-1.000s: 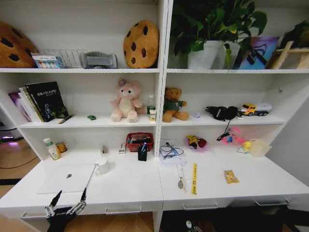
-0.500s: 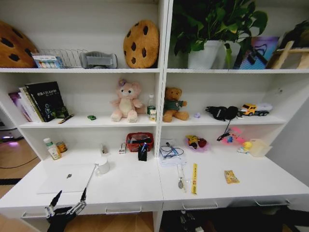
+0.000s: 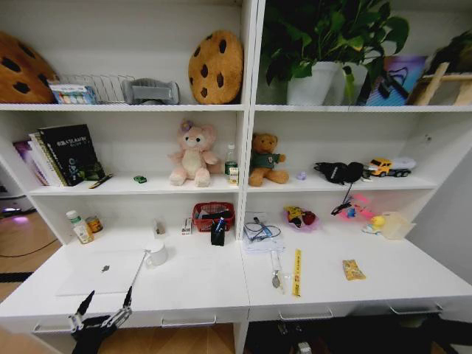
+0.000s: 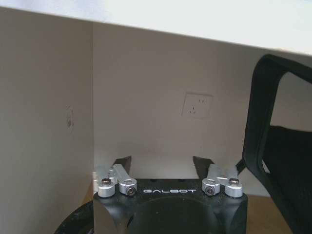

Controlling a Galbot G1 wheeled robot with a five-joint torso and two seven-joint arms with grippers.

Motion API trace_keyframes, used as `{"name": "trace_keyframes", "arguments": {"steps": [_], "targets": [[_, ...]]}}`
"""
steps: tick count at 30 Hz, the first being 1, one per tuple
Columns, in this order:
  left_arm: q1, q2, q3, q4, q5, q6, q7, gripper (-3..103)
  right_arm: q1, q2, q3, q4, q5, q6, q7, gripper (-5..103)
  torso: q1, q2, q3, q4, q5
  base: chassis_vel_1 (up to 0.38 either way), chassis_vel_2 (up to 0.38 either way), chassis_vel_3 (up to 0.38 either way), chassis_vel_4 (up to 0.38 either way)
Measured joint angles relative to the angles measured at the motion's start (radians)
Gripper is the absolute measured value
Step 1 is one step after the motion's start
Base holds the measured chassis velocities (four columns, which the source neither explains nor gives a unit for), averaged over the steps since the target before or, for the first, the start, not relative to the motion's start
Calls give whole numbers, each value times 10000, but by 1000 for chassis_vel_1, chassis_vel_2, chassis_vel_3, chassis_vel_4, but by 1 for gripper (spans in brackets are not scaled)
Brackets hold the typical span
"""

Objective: Organize the objects on the table.

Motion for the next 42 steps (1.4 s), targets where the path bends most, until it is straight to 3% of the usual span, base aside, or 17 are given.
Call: {"name": "trace_keyframes", "arguments": {"steps": [2,4,6,7,8,11,15,22,25,27,28,31,32,33,35,38,42], "targets": [[0,0,0,0,0,0,0,100,-176,7,3,200,53,1,-25,73,0,0,0,-1,-2,0,0,0,0],[0,0,0,0,0,-1,0,100,-904,12,76,1184,146,-74,-244,89,0,0,-1,-1,-1,0,0,0,0],[0,0,0,0,0,0,0,100,-1217,0,88,1630,185,-117,-371,89,1,1,0,-1,0,0,0,0,0],[0,0,0,0,0,0,0,100,-2118,-115,87,2881,316,-120,-1123,97,0,1,-1,-1,-1,0,0,0,0],[0,0,0,0,0,0,0,100,-2118,-115,87,2881,316,-120,-1123,97,0,1,-1,-1,-1,0,0,0,0],[0,0,0,0,0,-1,0,100,-3691,-377,69,4393,-78,866,-2418,100,0,1,-1,-4,0,0,0,0,0],[0,0,0,0,0,0,-1,100,-5443,-633,113,5837,-630,1954,-2933,100,-1,1,-1,-7,0,0,0,0,0],[0,0,1,0,0,0,-1,100,-7007,-930,615,8773,654,1794,-3251,100,-1,1,-2,-3,0,0,0,0,0],[0,0,0,0,0,0,-1,100,-7459,-1094,996,10449,1583,1280,-3380,100,-1,1,-2,3,-4,0,0,0,0],[0,0,0,0,0,-1,-1,100,-7694,-1148,1713,12288,3117,387,-3428,100,-1,1,-1,-3,-3,0,0,0,0],[0,0,0,0,0,-1,-1,100,-7694,-1148,1713,12288,3117,387,-3428,100,-1,1,-1,-3,-3,0,0,0,0],[0,0,1,-1,0,0,1,100,-7002,-1066,2976,13983,4664,-1509,-2475,100,-1,2,0,-1,-6,0,0,0,0],[0,0,1,-1,0,0,1,100,-7002,-1066,2976,13983,4664,-1509,-2475,100,-1,2,0,-1,-6,0,0,0,0],[0,0,0,0,-1,0,-1,100,-6318,-1116,3454,14182,4962,-2620,-1270,100,0,1,0,-2,-1,0,0,0,0],[0,0,0,0,0,-1,0,100,-5273,-1410,4007,13645,5294,-3985,35,100,-1,1,0,0,-4,0,0,0,0],[0,0,0,0,0,0,1,100,-3924,-1880,4302,12287,5341,-4803,531,100,3,-2,2,-1,9,0,0,0,0],[0,0,1,0,0,0,0,100,-3150,-2392,4370,11552,5405,-5100,841,100,3,-2,3,4,2,0,0,0,0]]}}
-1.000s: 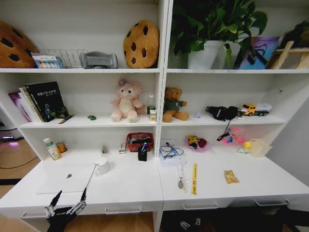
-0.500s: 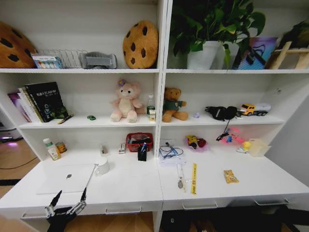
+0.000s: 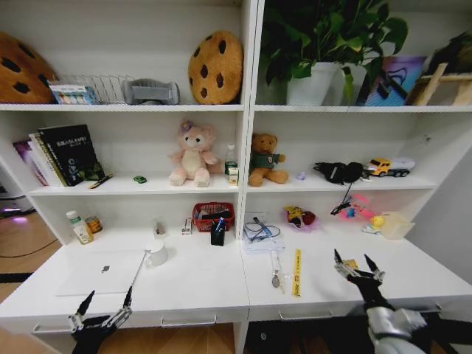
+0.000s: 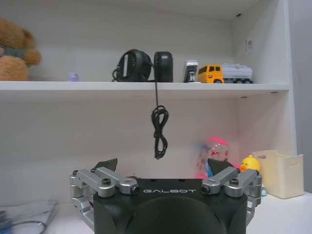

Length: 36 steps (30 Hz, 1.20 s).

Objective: Organize the objects on the table.

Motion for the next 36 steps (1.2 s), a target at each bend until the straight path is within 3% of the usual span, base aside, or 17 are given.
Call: {"name": "trace_keyframes", "arguments": {"steps": [6,19,28,31,36], "targets": [[0,0,-1,0,0,0,0,100,87,-51,128,64,-313,455,-381,100,0,0,-2,-9,-3,0,0,0,0],[0,0,-1,0,0,0,0,100,-201,284,106,257,137,339,-476,100,-2,3,-3,-7,-7,-16,-15,10,10],[0,0,-2,1,0,0,-1,100,-150,409,-30,56,7,517,-479,100,-4,4,-4,-7,-6,-177,-149,154,175],[0,0,0,0,0,0,1,100,118,417,-174,-270,-591,1245,-383,100,-3,2,-3,-6,-6,-225,-215,223,228],[1,-2,1,-1,0,0,2,100,215,412,-450,-328,-1335,1633,-595,100,-3,1,-2,-4,2,-193,-209,195,176]]}}
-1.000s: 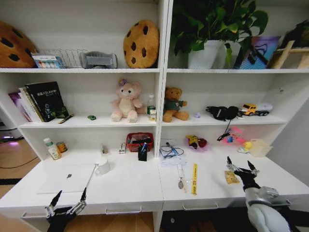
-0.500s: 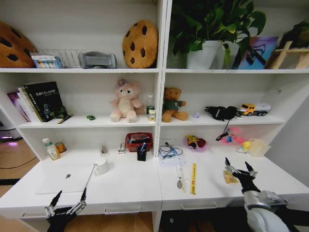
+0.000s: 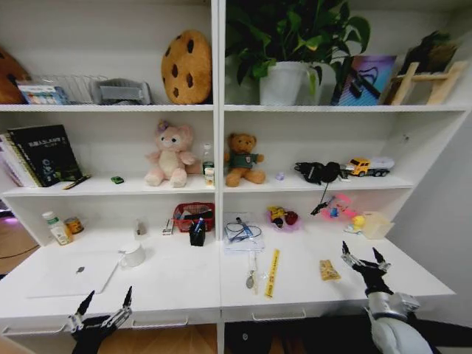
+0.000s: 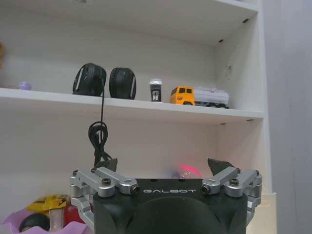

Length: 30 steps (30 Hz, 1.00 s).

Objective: Organize the objects on the table.

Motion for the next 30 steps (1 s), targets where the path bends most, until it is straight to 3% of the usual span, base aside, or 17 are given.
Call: {"name": "trace_keyframes", "arguments": {"steps": [3,6,7,9,12,20,30], "targets": [[0,0,0,0,0,0,0,100,-80,-30,-150,114,-374,-165,-144,100,-1,2,-2,3,-3,-73,-95,129,93],[0,2,-1,1,0,0,-1,100,-486,-145,-344,607,-281,-1370,-1096,100,0,1,-1,-5,-8,9,13,-16,-21],[0,2,-1,1,0,0,-1,100,-486,-145,-344,607,-281,-1370,-1096,100,0,1,-1,-5,-8,26,40,-47,-62],[-1,4,-3,1,1,0,-4,100,-640,-270,-509,871,-23,-2366,-1434,100,0,2,-1,-3,-11,48,60,-59,-65],[-1,4,-4,0,1,0,-4,100,-511,-381,-682,827,122,-2911,-1403,100,-1,2,-2,-3,-8,38,47,-35,-33],[0,2,-3,1,1,0,-4,100,-35,-924,-1116,197,918,-3607,-1261,100,0,1,-1,0,-4,0,0,0,0],[0,2,-2,1,0,0,-3,100,117,-927,-1301,-614,549,-3518,-1353,100,-1,3,-3,1,-17,0,0,0,0]]}}
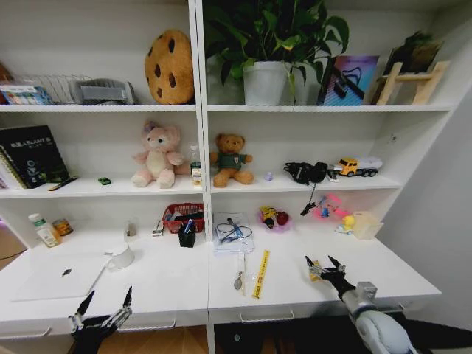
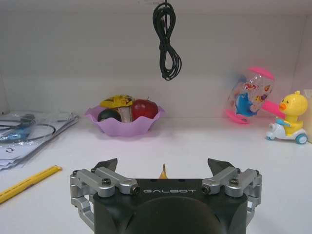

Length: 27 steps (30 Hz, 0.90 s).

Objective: Organize the objects on the table.

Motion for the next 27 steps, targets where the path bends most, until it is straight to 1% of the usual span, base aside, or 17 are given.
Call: {"name": "trace_keyframes", "arguments": {"steps": [4,8,9,10,11,13,14,15,16,17,18,19,21,24,25,26,27], "targets": [[0,0,0,0,0,0,0,100,40,-7,-66,-144,0,-62,-2,100,2,-3,4,-7,32,0,0,0,0],[0,0,0,0,0,0,2,100,131,-129,-120,-177,15,-168,-41,97,2,-3,3,-5,16,0,0,0,0],[0,0,0,0,0,0,3,100,184,-212,-174,-204,52,-210,-79,86,2,-3,3,-5,17,0,0,0,0],[0,0,0,0,0,0,2,100,213,-239,-189,-218,69,-214,-86,86,2,-3,3,-4,20,0,0,0,0],[0,0,0,0,0,0,2,100,270,-287,-210,-247,99,-214,-90,76,2,-3,3,-2,16,0,0,0,0],[0,0,0,0,0,0,2,100,298,-304,-212,-261,115,-213,-93,76,2,-3,3,-2,13,0,0,0,0],[0,0,0,0,0,0,2,100,340,-343,-211,-272,154,-211,-100,71,2,-3,3,-3,13,0,0,0,0],[0,0,0,0,0,0,2,100,340,-343,-211,-272,154,-211,-100,71,2,-3,3,-3,13,0,0,0,0],[-1,0,0,0,0,0,2,100,385,-418,-189,-255,232,-207,-119,65,2,-2,2,7,3,0,0,0,0],[0,0,0,0,0,0,1,100,376,-461,-197,-262,316,-211,-129,60,2,-2,2,-1,1,0,0,0,0],[0,0,0,0,0,0,0,100,378,-500,-228,-281,417,-247,-131,54,2,-3,2,-6,15,0,0,0,0],[0,0,0,0,0,0,0,100,378,-500,-228,-281,417,-247,-131,54,2,-3,2,-6,15,0,0,0,0],[-1,0,0,0,0,0,0,100,335,-516,-230,-222,434,-261,-121,43,2,-3,2,-3,15,0,0,0,0],[0,0,0,0,0,0,0,100,256,-499,-177,-130,453,-269,-95,32,2,-3,2,-2,10,0,0,0,0],[0,0,0,0,0,0,0,100,256,-499,-177,-130,453,-269,-95,32,2,-3,2,-2,10,0,0,0,0],[0,0,0,0,0,0,-1,100,230,-493,-167,-129,453,-268,-95,21,2,-2,2,-2,10,0,0,0,0],[0,0,0,0,0,0,0,100,197,-487,-162,-136,456,-269,-97,21,2,-2,1,-2,7,0,0,0,0]]}}
